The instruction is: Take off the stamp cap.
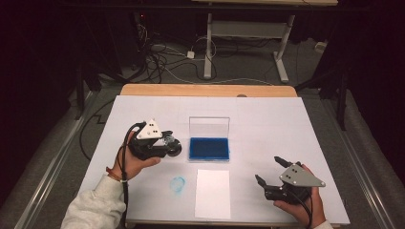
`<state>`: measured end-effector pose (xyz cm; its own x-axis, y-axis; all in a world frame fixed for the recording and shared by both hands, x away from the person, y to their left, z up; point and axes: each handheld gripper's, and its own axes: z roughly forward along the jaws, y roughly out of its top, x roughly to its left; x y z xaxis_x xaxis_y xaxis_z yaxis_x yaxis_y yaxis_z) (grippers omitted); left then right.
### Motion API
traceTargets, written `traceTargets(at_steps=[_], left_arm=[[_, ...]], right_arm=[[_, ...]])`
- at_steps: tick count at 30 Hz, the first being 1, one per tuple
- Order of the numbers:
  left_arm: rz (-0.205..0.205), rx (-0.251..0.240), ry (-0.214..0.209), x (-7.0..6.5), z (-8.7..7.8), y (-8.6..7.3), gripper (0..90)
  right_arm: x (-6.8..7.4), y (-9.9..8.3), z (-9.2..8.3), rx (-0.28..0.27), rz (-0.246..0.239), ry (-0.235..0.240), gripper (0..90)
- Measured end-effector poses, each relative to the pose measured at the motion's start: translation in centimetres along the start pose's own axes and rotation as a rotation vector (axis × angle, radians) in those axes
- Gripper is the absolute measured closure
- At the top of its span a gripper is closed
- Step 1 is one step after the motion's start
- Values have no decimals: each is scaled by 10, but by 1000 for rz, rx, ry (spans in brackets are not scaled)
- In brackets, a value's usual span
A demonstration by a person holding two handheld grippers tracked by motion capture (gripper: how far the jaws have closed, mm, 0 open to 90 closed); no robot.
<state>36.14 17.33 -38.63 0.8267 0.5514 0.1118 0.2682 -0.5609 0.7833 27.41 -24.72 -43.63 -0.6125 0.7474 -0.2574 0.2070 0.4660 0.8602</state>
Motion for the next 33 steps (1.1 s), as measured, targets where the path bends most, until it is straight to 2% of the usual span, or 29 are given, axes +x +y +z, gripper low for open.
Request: traceTargets(at_steps=[6, 9, 13, 15, 18, 20, 22, 24, 25, 28, 30, 33], left_arm=[[19, -14, -31, -11, 1, 5, 548], [17, -30, -66, -17, 4, 9, 548], [39, -27, -107, -28, 13, 16, 548], [50, -24, -125, -34, 17, 19, 548], [62, -25, -153, -44, 25, 24, 548], [69, -24, -161, -50, 29, 26, 547], [72, -27, -172, -54, 32, 27, 548], [64, -38, -182, -56, 32, 27, 548], [63, -41, -185, -57, 32, 27, 548], [61, -43, -185, -58, 33, 28, 548], [56, -46, -195, -59, 34, 28, 548], [49, -55, -206, -60, 34, 28, 548]], right_arm=[[3, 6, 5, -21, 0, 27, 169], [6, 13, 10, -33, 7, 50, 164], [16, 26, 24, -43, -3, 112, 162], [23, 34, 34, -46, 1, 164, 162], [38, 44, 51, -35, -16, 213, 162], [47, 49, 62, -38, 3, 267, 162], [56, 54, 71, -36, 15, 327, 163], [65, 56, 79, -24, -6, 341, 165], [69, 57, 84, -21, 0, 368, 163], [77, 59, 91, -7, 6, 382, 166], [81, 60, 94, -15, -5, 362, 166], [84, 61, 98, -10, 0, 367, 166]])
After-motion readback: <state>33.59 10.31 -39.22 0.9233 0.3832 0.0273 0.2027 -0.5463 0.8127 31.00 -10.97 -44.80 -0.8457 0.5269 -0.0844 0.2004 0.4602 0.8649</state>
